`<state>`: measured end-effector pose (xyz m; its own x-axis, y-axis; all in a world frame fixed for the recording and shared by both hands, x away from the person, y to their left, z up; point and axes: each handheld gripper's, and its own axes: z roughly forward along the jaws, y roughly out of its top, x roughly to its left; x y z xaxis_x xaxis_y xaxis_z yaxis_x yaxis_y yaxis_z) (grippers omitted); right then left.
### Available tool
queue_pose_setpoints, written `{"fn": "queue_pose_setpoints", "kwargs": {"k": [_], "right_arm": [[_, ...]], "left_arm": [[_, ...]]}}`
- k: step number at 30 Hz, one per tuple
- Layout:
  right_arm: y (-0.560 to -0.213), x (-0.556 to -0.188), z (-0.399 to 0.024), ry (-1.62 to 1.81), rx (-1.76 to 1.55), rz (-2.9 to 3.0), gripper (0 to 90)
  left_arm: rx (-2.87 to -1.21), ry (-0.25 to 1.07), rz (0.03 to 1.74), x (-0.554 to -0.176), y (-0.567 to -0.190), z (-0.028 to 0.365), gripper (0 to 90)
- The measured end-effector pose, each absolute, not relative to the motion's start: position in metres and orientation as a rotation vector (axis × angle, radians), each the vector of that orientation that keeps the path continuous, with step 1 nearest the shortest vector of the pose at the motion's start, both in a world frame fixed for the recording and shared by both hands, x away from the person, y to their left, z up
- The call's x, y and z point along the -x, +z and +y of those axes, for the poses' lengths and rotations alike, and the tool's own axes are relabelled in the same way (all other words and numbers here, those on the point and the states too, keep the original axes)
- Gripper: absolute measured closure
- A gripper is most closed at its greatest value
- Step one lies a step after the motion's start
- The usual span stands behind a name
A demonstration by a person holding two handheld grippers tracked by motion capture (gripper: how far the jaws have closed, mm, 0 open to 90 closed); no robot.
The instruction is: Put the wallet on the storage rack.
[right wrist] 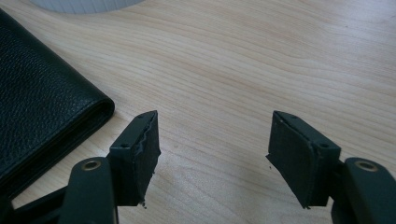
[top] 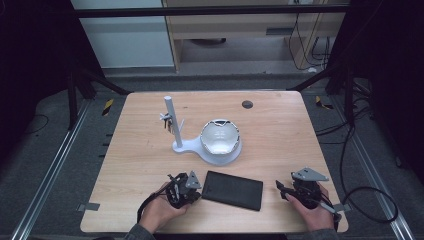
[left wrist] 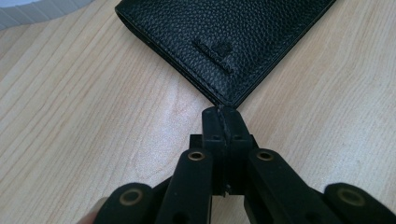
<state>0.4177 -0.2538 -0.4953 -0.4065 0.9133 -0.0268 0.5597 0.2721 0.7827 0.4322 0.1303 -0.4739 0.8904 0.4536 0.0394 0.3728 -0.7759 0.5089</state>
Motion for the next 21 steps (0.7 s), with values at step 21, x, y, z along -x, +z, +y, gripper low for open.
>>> {"fn": "queue_pose_setpoints", "kwargs": {"k": [21], "right_arm": [[-0.4910, -0.4150, -0.2485, 1.033, -1.278, 2.066, 32.6]], "left_arm": [[-2.491, 0.230, 0.608, -0.4301, -0.4715, 0.1338, 88.1]]}}
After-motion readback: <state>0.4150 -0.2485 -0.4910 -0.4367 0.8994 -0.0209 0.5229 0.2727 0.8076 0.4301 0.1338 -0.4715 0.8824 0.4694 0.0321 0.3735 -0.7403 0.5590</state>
